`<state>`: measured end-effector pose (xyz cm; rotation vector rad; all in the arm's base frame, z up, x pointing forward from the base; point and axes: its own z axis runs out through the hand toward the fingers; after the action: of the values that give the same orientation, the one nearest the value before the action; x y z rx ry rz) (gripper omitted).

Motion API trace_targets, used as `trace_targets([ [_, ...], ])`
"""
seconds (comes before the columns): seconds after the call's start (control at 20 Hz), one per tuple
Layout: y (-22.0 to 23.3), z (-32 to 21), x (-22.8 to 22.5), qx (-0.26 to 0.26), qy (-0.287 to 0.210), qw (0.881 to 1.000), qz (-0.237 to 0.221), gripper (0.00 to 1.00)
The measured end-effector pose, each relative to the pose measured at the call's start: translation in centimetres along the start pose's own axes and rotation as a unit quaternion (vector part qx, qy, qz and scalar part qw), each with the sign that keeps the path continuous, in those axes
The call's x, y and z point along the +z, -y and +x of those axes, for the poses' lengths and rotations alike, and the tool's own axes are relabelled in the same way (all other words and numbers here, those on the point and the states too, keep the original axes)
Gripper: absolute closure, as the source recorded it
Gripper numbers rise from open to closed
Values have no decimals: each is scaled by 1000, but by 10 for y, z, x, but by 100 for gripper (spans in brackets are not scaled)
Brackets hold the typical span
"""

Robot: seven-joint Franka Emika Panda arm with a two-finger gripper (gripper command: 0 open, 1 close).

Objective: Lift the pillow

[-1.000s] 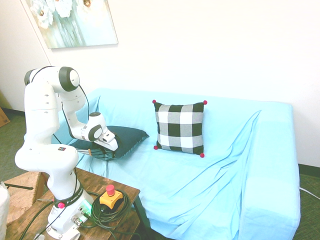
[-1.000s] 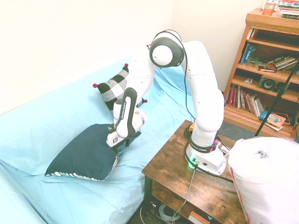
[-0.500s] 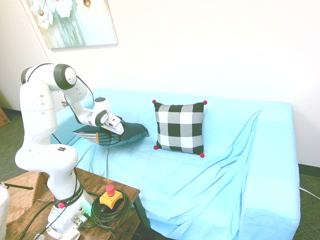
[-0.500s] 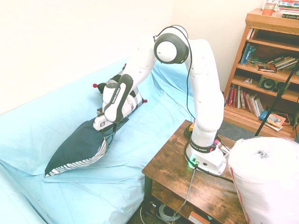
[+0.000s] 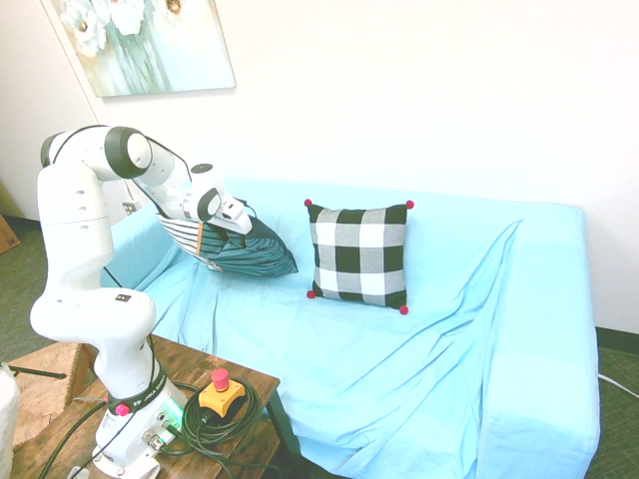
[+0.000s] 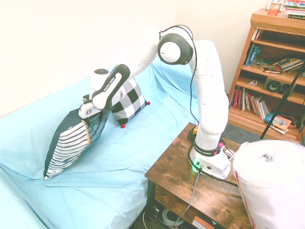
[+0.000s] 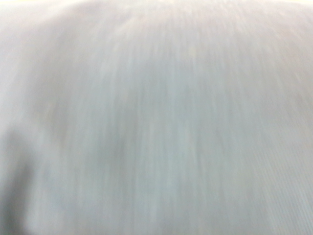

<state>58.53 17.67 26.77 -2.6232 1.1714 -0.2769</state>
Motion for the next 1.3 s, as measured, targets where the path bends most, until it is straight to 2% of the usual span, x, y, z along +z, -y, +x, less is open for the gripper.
trace_targets([
  [0.5,64,73,-8,11,-20,999,35,0],
  [0.8,93,89,15,-5,-32,998,44,0],
  [1.3,142,125,20,-16,-49,998,48,0],
])
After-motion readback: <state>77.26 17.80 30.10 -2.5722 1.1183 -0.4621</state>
